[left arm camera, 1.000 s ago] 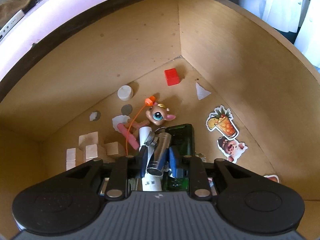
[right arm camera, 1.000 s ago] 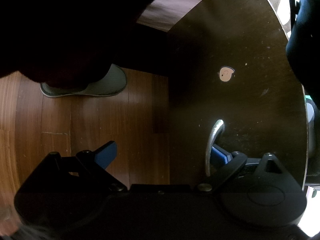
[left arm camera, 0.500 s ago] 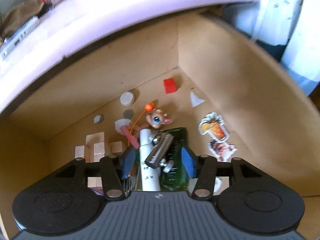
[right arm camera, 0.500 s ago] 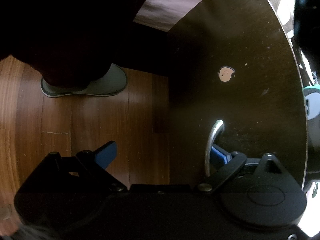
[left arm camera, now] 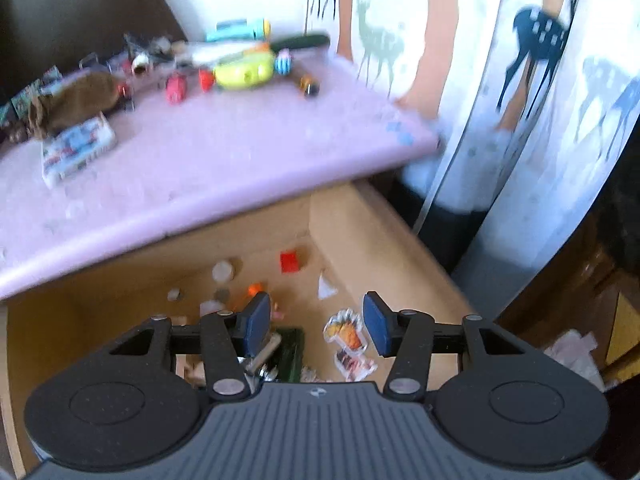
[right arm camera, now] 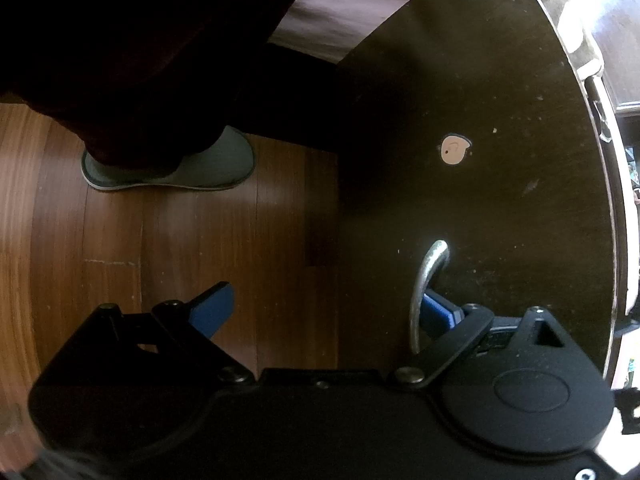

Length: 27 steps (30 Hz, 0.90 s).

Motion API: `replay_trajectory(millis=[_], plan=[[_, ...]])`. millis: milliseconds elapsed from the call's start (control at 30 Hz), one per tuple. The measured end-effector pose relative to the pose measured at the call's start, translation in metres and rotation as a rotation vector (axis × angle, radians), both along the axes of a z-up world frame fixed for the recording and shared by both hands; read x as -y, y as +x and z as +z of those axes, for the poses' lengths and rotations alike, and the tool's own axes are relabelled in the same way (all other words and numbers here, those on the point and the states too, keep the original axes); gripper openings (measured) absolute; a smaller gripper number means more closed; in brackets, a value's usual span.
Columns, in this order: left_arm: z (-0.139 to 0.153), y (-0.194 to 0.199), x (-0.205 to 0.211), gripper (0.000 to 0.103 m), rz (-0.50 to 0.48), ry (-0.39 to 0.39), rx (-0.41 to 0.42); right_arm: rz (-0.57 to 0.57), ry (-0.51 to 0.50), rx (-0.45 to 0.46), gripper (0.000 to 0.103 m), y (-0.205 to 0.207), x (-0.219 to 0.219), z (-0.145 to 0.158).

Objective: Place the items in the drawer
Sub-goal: 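Raise the left tool back over the nightstand top, then grasp the red cap beside the yellow-green toy with the left gripper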

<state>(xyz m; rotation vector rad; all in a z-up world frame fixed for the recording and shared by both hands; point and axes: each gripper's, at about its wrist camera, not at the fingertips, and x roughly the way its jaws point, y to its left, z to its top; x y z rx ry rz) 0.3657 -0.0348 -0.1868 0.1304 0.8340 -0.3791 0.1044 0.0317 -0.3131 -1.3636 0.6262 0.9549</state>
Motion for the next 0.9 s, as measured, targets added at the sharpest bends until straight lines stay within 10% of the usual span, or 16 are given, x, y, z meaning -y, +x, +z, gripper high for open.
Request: replay_trajectory(millis=[467, 900], plan=[[0.047, 0.046, -0.039, 0.050, 0.269, -0.053, 0.175, 0.003, 0.002, 0.000, 0.097, 0.000, 0.000, -0.001], [0.048, 0.117, -0.028, 0.040, 0.223, 0.040, 0.226, 0.003, 0.003, -0.001, 0.098, 0.000, -0.001, 0.000]])
